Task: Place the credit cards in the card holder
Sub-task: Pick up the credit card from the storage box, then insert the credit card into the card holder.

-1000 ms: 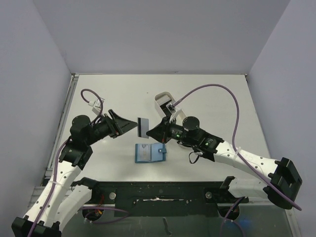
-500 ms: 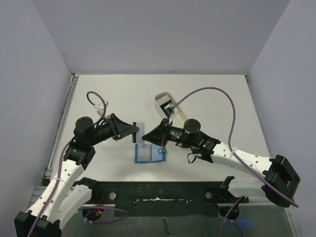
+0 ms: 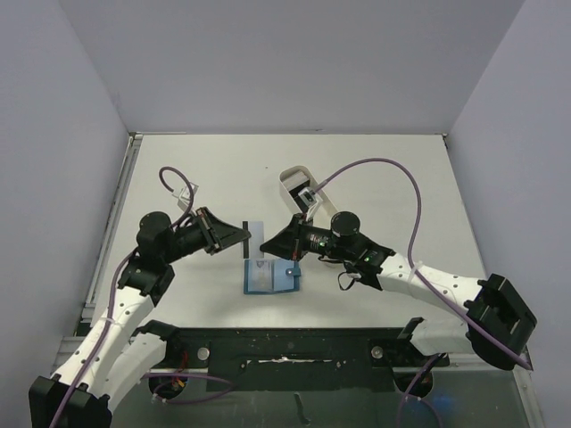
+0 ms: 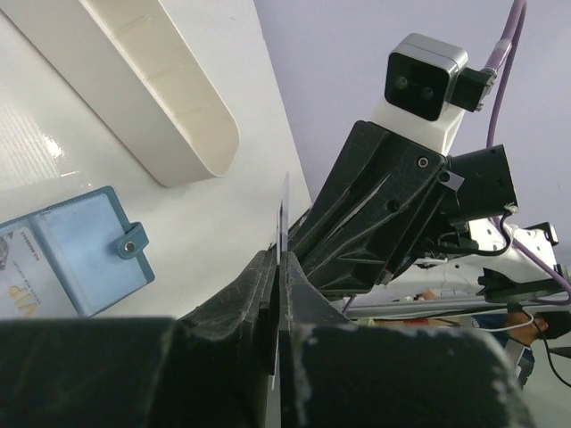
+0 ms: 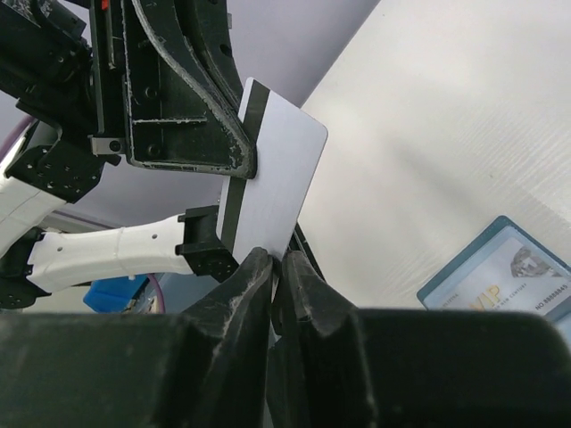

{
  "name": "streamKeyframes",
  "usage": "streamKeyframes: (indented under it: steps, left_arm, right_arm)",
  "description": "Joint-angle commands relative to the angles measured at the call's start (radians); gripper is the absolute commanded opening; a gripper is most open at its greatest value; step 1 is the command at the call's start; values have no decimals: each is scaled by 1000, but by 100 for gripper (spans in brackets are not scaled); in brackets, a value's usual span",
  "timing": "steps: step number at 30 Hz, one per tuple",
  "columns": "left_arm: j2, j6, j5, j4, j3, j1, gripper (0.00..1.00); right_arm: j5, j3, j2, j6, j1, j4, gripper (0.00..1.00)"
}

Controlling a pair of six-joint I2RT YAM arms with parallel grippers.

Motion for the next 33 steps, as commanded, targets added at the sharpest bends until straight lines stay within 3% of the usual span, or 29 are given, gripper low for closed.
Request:
streamKeyframes:
  steps: [1, 4, 7, 11, 18, 26, 33]
  left_arm:
    - [15, 0, 5, 57, 10, 3, 0]
    - [35, 60, -56, -57, 41, 2, 0]
    - [56, 116, -141, -181, 73, 2, 0]
    - [97, 182, -236, -287, 113, 3, 0]
    - [149, 202, -277, -292, 102, 1, 0]
    - [242, 145, -182, -144, 37, -17, 0]
    - [305, 92, -145, -6, -32, -72, 0]
  right_arm:
    - [-13, -11, 3, 7, -21, 59, 16]
    - [4, -21, -7, 17, -36, 34, 39]
    - [61, -23, -24, 1, -44, -41, 46]
    - [172, -6, -21, -46, -44, -188, 47]
    - [371, 111, 67, -145, 0, -497, 45]
    - [544, 243, 208, -225, 52, -678, 45]
    - [572, 273, 298, -257, 82, -718, 39]
